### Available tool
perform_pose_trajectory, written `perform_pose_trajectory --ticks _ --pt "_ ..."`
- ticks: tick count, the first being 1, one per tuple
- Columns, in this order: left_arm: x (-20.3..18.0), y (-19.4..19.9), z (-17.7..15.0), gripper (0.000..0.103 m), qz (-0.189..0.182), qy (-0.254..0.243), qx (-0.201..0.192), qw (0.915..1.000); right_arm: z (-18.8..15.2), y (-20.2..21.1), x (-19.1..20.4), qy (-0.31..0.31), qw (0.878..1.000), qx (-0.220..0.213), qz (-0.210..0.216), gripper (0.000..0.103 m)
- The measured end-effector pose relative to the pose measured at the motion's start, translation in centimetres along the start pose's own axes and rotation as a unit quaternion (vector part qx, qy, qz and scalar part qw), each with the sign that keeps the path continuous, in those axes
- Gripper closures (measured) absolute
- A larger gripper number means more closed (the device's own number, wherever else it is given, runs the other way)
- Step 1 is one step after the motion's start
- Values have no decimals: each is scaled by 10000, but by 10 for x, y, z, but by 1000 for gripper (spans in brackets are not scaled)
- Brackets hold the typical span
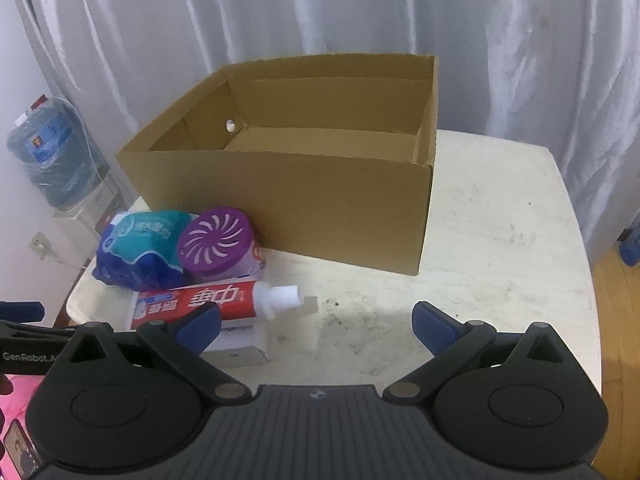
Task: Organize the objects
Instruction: 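Move the left gripper toward the red toothpaste tube on the white box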
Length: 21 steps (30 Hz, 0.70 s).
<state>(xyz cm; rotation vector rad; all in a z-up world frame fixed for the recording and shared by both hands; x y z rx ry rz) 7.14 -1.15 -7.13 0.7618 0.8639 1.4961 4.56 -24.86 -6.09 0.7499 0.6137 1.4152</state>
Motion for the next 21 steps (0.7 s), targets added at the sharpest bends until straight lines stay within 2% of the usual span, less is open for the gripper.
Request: perform_pose_trajectory --ticks 9,21 --pt "-6 -6 1 0 -10 -38 147 9999 0 -7 -3 -136 9997 162 77 0" --pt "-9 -6 3 0 49 -92 182 9998 6 -5 3 22 9999 90 76 0"
Point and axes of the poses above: each gripper's, at about its wrist camera, not at the fingertips, and y roughly against the way its jaws point, x to its left, z to its top, the point moved 6 cm from there along -y, roughly the way its jaws point, and after that the axes turned 11 degrees about y, right-handed, at the moved point
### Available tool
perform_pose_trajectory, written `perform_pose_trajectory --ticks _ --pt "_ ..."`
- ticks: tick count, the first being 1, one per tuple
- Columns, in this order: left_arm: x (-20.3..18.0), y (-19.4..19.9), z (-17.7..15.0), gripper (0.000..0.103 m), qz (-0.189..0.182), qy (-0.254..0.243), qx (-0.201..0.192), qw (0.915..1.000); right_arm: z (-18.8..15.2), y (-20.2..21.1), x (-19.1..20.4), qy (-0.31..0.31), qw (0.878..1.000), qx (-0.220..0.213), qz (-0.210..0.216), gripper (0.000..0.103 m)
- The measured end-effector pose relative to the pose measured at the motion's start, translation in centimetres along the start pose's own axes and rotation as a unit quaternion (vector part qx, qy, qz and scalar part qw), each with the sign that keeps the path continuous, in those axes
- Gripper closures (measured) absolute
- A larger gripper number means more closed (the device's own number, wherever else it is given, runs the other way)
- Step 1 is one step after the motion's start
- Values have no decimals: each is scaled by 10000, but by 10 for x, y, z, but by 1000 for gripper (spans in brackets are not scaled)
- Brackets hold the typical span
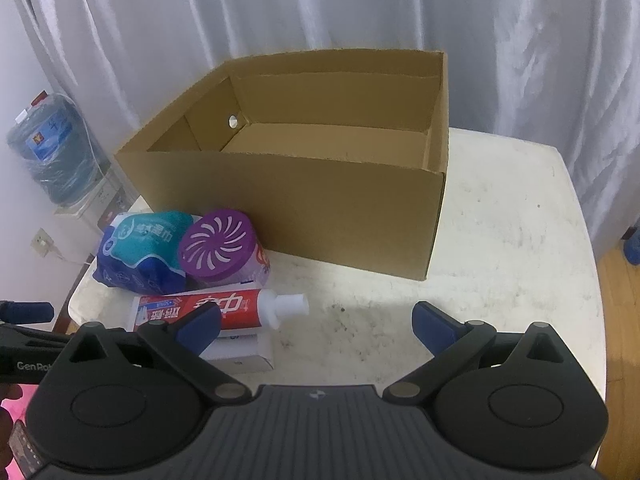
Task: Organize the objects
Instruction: 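Move the left gripper toward the red toothpaste tube on the white box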
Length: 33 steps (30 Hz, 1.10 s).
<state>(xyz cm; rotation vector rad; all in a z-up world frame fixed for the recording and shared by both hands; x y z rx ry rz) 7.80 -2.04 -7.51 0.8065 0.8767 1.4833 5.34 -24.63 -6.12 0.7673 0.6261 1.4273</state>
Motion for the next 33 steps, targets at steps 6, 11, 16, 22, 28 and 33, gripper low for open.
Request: perform_pose_trajectory --ticks 6,11,16,22,28,33 --pt "-2 2 0 0 11 -55 -54 10000 2 0 1 56 10000 -30 -54 0" --pt "0 5 3 0 -80 -63 -279 9996 4 2 3 196 9996 -47 -192 1" --pt "-4 6 4 0 -253 -46 -336 9991 4 2 4 250 9994 -64 -249 2" --pt "-12 8 4 1 -230 -190 -403 9987 3 1 2 299 9992 -48 -273 3" --pt "-13 9 4 1 -258 -186 -457 9985 3 2 0 290 9992 -61 -272 3" --pt "-14 11 5 4 -384 -185 -552 9976 4 2 0 303 9992 -86 -251 3"
Point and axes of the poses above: each gripper's, at about its wrist camera, not at the fingertips, and y roughly against the way its jaws point, x to its left, z to its top, the point moved 6 cm from there along -y, roughly the way its jaws point, and after that the axes turned 11 degrees about y, right-handed, at the moved point
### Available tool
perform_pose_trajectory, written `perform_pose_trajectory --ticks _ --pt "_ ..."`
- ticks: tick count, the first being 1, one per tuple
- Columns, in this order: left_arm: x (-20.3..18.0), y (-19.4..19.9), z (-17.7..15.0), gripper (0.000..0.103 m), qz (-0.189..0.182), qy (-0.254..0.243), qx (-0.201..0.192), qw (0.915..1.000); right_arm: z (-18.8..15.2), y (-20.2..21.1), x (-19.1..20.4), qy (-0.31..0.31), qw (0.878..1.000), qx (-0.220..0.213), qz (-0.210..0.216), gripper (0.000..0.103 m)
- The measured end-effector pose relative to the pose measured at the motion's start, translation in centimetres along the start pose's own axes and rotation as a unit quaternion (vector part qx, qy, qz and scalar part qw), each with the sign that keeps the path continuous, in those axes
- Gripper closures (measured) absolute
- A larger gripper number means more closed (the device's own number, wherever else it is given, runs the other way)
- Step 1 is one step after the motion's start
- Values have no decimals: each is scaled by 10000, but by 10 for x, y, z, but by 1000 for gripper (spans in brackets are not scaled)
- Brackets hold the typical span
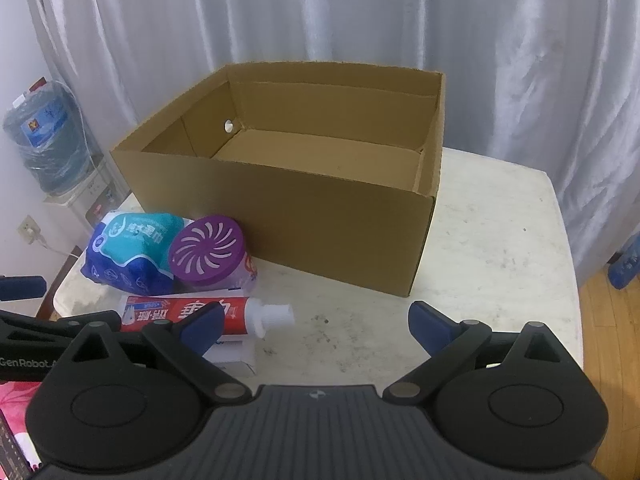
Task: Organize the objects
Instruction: 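Move the left gripper toward the red toothpaste tube on the white box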
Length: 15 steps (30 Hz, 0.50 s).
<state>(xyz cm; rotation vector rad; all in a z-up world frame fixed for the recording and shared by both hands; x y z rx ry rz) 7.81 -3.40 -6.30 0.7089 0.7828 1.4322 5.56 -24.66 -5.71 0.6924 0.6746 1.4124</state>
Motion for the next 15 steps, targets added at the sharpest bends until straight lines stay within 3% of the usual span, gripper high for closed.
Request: perform_pose_trajectory --ticks 9,12,15 --pt "2 -3 1 9 -215 81 26 9997 2 -1 -1 -77 9999 -79 27 5" --pt "2 -4 0 18 -281 55 55 9996 3 -1 -4 -269 9993 -143 203 8" --pt "0 -3 0 19 -436 31 95 9990 2 -2 -8 -534 9974 -191 456 13"
Point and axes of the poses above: each gripper's, at about its wrist camera, not at the fingertips, and y roughly against the way its jaws point, x to its left, z to its top, the point moved 6 cm from there along -y, roughly the way its jaws point, and after that the axes turned 11 degrees about y, right-handed, at the moved point
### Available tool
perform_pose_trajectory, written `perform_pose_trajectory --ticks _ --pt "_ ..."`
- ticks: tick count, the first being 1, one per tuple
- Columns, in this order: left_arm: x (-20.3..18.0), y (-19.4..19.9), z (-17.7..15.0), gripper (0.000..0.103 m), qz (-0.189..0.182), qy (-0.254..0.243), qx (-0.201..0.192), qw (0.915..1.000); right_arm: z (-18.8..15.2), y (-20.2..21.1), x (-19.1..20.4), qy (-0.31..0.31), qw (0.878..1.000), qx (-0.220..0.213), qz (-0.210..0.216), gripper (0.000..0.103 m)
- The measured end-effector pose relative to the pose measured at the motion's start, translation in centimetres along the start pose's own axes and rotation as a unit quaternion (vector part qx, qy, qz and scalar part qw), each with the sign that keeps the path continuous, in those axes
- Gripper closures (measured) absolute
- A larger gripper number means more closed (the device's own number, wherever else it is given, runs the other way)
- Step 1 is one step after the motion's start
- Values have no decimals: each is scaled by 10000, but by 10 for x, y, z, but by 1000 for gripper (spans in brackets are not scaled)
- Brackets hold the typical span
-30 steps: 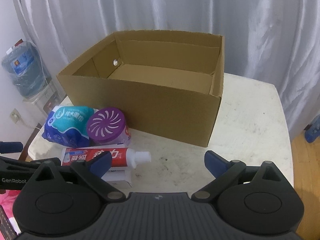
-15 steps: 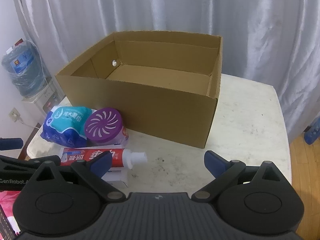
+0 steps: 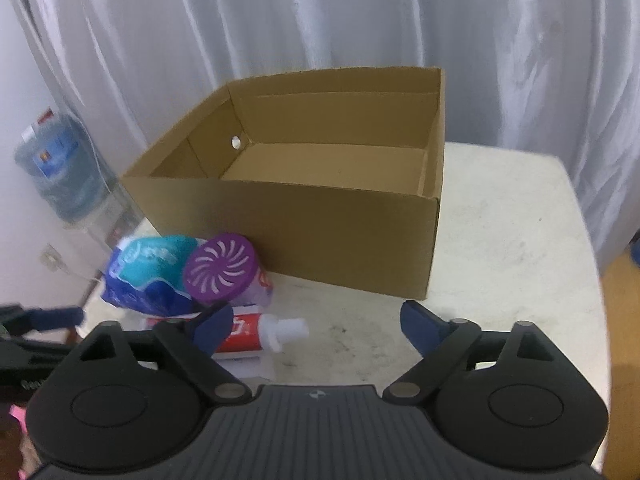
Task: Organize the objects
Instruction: 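Move the left gripper toward the red toothpaste tube on the white box, then close the left gripper on the red toothpaste tube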
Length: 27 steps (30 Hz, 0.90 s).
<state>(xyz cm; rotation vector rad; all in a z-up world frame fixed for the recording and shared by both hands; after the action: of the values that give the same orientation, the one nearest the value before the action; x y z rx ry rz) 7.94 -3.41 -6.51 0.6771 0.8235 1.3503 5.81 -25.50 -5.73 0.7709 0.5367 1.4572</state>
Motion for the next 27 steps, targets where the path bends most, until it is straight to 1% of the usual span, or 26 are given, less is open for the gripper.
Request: perform_pose_trajectory --ticks 3,5,6,8,12,19,23,27 --pt "-5 0 -1 19 -5 -136 49 9999 -3 -3 -6 -410 9985 2 369 19" --pt "-10 -1 -2 21 -32 -259 61 9996 -6 -7 -10 -688 9958 40 609 26" --pt "-12 -2 -2 22 -59 -316 67 9995 -8 -9 -12 -807 9942 71 704 27" --pt "-16 -5 -3 22 -121 -403 127 9990 -11 -15 -15 -1033 9909 161 853 34" --pt "-17 -16 -7 24 -176 -418 355 9983 -15 -23 -16 -1375 9837 227 1140 38" --pt "-13 -27 -11 23 -254 -231 672 9972 -15 -30 -13 -1495 9797 218 1317 48" --pt "-13 -29 -10 22 -307 -168 731 9967 -15 -34 -12 -1550 9774 218 1417 60" --pt "-16 -29 -10 24 -387 -144 743 9964 -14 -34 -13 -1563 9768 163 1457 61"
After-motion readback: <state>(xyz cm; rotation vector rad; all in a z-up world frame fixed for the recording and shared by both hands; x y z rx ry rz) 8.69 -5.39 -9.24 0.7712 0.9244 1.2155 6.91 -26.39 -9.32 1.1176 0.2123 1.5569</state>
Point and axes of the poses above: each gripper's, at about its wrist camera, not at the fingertips, and y roughly against the way its jaws point, x to its left, z to its top, the point moved 6 cm from there along -y, roughly the way its jaws point, and after that the axes turned 11 degrees about y, right-handed, at the moved point
